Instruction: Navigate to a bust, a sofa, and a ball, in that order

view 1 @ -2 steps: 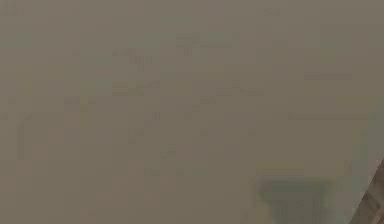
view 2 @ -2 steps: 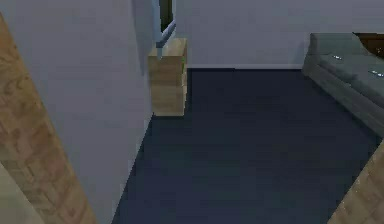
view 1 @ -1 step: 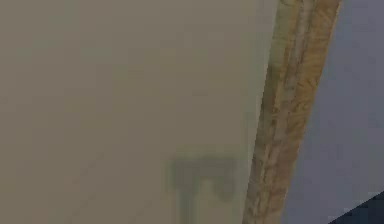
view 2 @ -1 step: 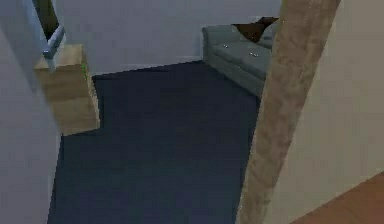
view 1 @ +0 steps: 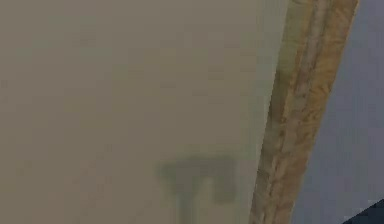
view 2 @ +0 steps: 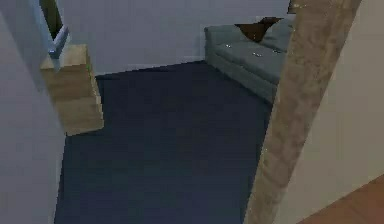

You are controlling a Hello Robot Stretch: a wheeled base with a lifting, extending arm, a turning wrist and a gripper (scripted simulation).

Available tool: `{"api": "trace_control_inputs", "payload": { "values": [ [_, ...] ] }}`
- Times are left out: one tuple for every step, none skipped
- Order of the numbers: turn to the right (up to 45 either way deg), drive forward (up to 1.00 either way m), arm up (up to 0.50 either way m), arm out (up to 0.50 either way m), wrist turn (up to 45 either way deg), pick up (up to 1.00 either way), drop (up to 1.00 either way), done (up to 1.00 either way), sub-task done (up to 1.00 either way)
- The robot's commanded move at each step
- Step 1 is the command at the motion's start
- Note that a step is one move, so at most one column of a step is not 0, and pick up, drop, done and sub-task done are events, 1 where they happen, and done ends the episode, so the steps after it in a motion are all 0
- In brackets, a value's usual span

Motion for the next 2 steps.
{"api": "trace_control_inputs", "payload": {
  "values": [
    [45.0,0.0,0.0,0.0,0.0,0.0,0.0,0.0,0.0],
    [45.0,0.0,0.0,0.0,0.0,0.0,0.0,0.0,0.0]
  ]
}}
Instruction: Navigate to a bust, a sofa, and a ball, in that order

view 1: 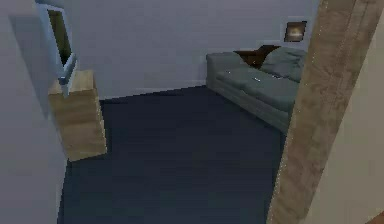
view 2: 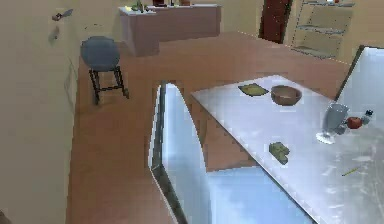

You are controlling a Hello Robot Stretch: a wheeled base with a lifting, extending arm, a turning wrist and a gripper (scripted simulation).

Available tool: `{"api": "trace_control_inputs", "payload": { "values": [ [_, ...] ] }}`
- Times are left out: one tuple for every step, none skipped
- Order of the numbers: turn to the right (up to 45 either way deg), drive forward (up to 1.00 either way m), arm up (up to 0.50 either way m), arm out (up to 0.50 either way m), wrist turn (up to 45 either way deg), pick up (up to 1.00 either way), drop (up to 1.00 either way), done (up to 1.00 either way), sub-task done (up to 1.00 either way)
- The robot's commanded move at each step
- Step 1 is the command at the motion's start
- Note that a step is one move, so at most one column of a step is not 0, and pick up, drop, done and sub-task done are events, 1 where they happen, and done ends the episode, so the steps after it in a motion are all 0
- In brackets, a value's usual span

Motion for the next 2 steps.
{"api": "trace_control_inputs", "payload": {
  "values": [
    [0.0,0.65,0.0,0.0,0.0,0.0,0.0,0.0,0.0],
    [-9.0,0.0,0.0,0.0,0.0,0.0,0.0,0.0,0.0]
  ]
}}
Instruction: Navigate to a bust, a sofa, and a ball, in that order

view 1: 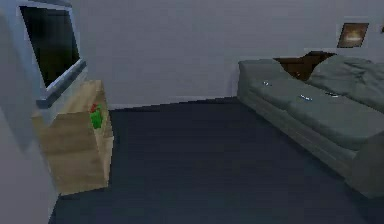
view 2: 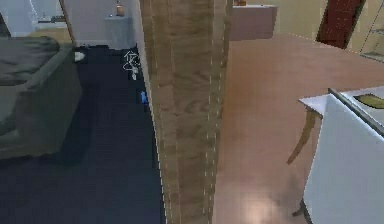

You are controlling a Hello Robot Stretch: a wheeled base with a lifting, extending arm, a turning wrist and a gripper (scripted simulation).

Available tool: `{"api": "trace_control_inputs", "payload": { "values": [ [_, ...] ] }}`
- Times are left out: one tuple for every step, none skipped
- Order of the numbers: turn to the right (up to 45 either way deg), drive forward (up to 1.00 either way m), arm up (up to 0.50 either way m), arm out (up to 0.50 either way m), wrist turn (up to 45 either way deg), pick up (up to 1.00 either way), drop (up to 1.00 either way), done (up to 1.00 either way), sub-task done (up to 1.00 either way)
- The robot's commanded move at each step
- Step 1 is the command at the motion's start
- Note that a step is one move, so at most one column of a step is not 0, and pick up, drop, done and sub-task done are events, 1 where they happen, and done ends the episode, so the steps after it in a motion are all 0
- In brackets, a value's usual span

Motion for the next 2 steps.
{"api": "trace_control_inputs", "payload": {
  "values": [
    [0.0,0.25,0.0,0.0,0.0,0.0,0.0,0.0,0.0],
    [39.0,0.0,0.0,0.0,0.0,0.0,0.0,0.0,0.0]
  ]
}}
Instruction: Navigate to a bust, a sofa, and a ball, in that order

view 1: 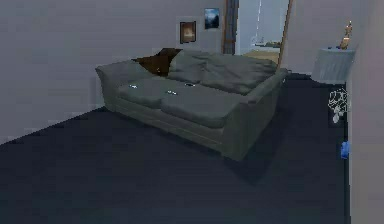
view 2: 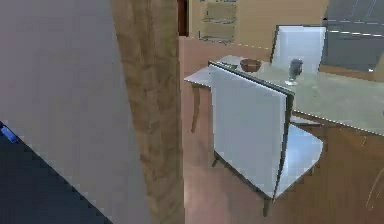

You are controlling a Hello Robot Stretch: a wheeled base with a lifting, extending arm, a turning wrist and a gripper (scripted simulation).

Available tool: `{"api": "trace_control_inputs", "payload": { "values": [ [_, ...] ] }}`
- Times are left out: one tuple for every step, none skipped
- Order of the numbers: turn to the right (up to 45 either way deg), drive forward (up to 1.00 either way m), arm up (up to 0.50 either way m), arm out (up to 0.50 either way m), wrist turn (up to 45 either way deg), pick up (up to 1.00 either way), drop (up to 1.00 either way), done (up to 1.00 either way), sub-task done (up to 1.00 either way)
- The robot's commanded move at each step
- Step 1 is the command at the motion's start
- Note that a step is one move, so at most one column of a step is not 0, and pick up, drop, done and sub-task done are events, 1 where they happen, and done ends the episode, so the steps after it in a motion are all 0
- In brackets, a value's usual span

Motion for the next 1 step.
{"api": "trace_control_inputs", "payload": {
  "values": [
    [0.0,0.35,0.0,0.0,0.0,0.0,0.0,0.0,0.0]
  ]
}}
